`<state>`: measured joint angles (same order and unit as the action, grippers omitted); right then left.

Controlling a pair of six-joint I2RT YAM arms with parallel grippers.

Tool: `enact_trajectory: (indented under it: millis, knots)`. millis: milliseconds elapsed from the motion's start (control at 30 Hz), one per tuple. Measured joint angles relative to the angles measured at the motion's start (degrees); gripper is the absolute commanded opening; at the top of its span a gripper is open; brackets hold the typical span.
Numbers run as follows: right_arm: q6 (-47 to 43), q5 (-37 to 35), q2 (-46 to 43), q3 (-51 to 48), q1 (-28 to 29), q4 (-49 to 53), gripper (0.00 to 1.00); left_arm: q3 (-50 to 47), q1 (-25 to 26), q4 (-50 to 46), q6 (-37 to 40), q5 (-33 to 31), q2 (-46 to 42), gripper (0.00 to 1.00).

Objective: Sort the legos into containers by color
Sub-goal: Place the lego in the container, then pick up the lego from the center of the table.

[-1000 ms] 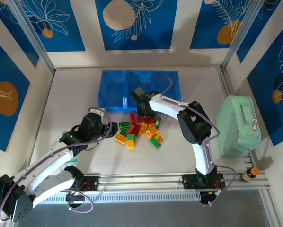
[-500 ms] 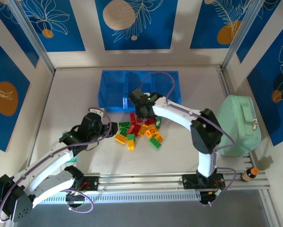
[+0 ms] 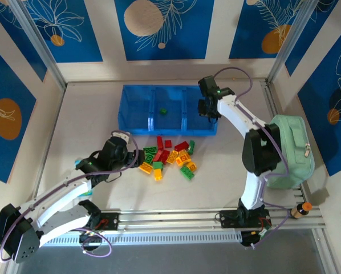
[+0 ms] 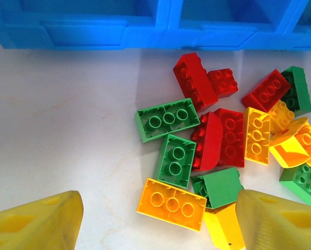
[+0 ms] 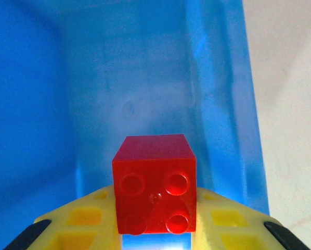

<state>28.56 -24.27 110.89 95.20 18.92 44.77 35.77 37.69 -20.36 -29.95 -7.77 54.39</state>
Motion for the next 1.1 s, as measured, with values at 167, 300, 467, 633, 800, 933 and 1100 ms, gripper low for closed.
enact_trajectory:
  millis: [167, 300, 467, 633, 800, 933, 1100]
  knots:
    - [-1.6, 2.6, 9.4, 9.7, -2.3, 1.4, 0.34, 0.0, 0.5, -0.3, 0.0, 0.0, -0.3, 0.77]
    - [-2.7, 4.3, 12.1, 14.0, -2.4, 3.0, 0.64, 0.0, 1.3, -0.2, -0.2, 0.0, -0.3, 0.77]
    - [-3.1, 3.7, 11.4, 16.2, -0.8, 4.3, 0.67, 0.4, 1.9, 0.2, -0.2, 0.8, 2.1, 0.76]
    - [-3.3, 2.4, 5.0, 11.4, 1.8, 3.7, 0.66, 1.8, 2.0, 1.4, -0.2, 3.1, 7.6, 0.73]
    - [-3.3, 1.8, -7.2, 1.7, 5.4, 1.8, 0.66, 4.4, 2.1, 1.6, -1.3, 3.7, 13.9, 0.67]
    - [-3.1, 1.8, -14.9, -5.9, 7.5, -0.6, 0.65, 5.1, 2.1, 1.7, -3.0, 3.6, 17.5, 0.65]
    - [-1.7, 1.8, -18.9, -15.8, 7.8, -2.5, 0.65, 5.1, 1.7, 1.6, -5.8, 3.7, 18.7, 0.69]
